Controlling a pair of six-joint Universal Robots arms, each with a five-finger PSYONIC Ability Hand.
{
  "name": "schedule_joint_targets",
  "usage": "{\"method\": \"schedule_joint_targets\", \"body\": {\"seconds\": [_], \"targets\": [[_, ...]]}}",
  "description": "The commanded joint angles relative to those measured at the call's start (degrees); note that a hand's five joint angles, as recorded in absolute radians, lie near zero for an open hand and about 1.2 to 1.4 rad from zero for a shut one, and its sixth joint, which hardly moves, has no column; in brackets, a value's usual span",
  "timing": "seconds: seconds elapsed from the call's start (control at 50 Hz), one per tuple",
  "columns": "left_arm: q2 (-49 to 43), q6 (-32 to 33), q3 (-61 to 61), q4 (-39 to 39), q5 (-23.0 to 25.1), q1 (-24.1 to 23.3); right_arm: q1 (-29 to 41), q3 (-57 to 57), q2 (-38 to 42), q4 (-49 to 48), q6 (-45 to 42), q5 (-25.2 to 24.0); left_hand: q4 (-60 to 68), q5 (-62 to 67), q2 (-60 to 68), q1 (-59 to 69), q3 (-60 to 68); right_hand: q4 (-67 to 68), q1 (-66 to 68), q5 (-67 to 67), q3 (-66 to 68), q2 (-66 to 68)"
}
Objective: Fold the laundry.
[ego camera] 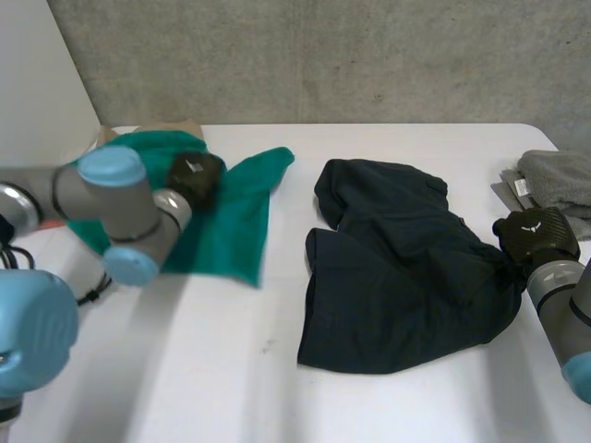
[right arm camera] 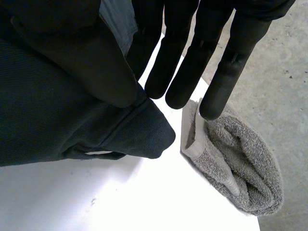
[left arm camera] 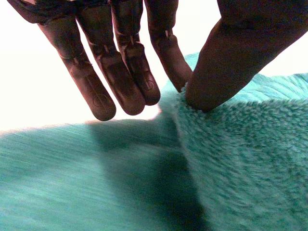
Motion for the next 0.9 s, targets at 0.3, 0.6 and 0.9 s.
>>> {"method": "schedule_joint_targets", "body": {"seconds": [0.3,0.6,0.9], "targets": [[12.2,2.99,-5.12,15.75,-12.28,7.31,0.36,0.06,-0.1,0.12,0.01,0.13,-58.53,-55.71,-58.35,-55.72,-58.08,11.24,16.26,13.13,11.7,12.24],[18.7,2.29,-21.12,5.84,-10.69,-0.6,0.53,0.42,-2.55,1.52,0.01,-0.22,-57.86,-55.03,-57.67,-55.05,-57.4,11.24,16.26,13.13,11.7,12.24],[25.92,-13.97,-38.97,0.02,-9.19,-25.55,2.29,-0.9,-13.11,10.84,-1.13,-3.38,-56.85,-54.03,-56.67,-54.04,-56.4,11.24,16.26,13.13,11.7,12.24]]}}
